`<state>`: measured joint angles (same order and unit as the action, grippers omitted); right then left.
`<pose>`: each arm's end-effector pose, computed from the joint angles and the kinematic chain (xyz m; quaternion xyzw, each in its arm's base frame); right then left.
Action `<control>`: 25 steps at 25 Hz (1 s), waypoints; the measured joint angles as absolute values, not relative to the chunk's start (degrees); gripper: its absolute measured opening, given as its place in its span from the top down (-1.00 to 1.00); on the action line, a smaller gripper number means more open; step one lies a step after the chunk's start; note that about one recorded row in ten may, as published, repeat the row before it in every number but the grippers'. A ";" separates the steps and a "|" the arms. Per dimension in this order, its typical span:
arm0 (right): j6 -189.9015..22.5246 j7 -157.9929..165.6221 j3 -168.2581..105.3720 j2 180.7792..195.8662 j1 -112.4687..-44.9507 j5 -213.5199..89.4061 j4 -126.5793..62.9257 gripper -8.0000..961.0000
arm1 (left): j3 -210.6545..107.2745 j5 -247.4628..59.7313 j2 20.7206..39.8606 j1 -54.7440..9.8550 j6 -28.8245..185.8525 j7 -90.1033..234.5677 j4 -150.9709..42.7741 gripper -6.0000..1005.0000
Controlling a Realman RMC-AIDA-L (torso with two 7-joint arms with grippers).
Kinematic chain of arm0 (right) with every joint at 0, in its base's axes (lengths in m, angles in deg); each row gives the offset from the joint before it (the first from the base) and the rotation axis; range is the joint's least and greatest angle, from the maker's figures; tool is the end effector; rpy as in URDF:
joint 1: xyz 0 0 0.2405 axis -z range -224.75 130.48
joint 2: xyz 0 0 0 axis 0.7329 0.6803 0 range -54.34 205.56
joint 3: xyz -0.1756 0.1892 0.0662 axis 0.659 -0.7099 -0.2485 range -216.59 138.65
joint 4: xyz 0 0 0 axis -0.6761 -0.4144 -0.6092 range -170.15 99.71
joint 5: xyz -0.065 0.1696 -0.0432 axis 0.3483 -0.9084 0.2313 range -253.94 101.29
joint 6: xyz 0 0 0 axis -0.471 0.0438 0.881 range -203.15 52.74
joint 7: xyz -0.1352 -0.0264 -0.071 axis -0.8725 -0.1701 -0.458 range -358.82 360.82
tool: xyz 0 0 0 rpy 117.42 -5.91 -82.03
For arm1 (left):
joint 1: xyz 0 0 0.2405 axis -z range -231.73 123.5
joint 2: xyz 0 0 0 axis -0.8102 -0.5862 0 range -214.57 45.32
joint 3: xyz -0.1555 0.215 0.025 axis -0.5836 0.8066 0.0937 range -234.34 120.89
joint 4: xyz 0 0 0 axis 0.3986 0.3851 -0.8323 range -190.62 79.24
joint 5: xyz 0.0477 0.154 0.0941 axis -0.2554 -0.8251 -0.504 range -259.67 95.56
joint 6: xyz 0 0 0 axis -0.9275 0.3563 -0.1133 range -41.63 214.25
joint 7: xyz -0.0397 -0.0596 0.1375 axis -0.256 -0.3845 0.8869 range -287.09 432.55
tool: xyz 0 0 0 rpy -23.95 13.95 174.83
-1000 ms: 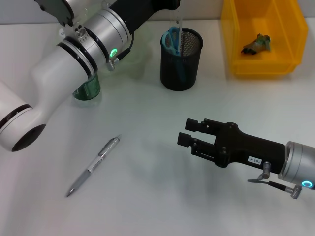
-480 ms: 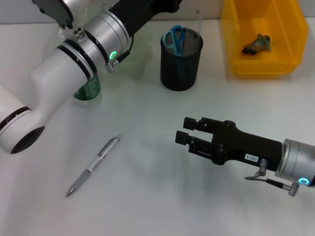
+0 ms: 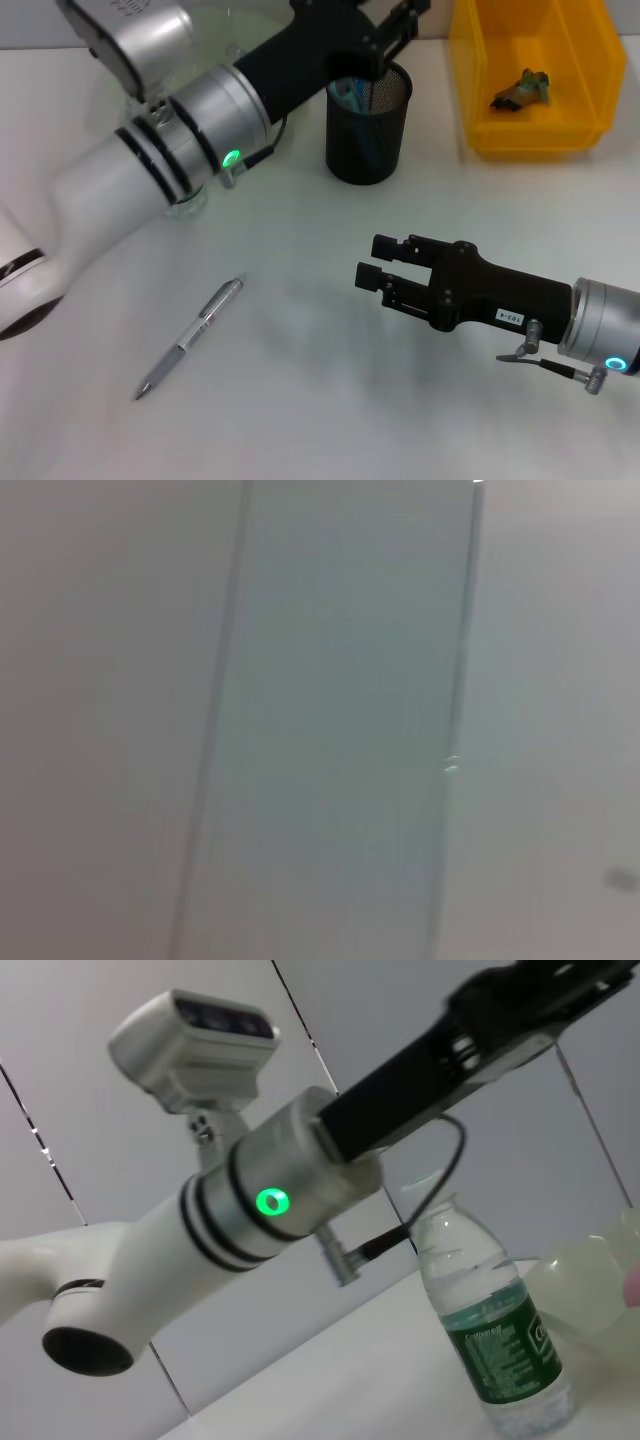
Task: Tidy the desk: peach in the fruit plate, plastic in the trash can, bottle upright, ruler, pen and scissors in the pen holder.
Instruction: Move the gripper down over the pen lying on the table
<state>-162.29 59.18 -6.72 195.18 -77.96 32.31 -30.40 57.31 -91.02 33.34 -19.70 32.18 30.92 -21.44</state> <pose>0.2474 0.2717 -0.0810 -0.8813 0.2781 0.3683 0.1013 -0.1337 0.3685 -0.0681 -0.8464 -0.1440 -0.4352 0.2709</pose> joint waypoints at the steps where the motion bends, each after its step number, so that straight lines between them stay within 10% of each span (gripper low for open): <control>1: -162.29 59.18 -6.72 195.18 -77.96 32.31 -30.40 -0.11 | 57.31 -91.02 33.34 -19.70 32.18 30.92 -21.44 0.16; 15: -162.97 59.18 -6.43 194.99 -78.48 32.35 -29.44 -0.11 | 23.65 -141.90 25.79 -26.04 -0.86 3.89 -19.50 0.16; 25: -166.89 58.85 -5.69 194.77 -76.75 32.78 -25.28 -0.11 | 6.46 -167.08 24.83 -30.73 -11.53 -1.03 -18.82 0.16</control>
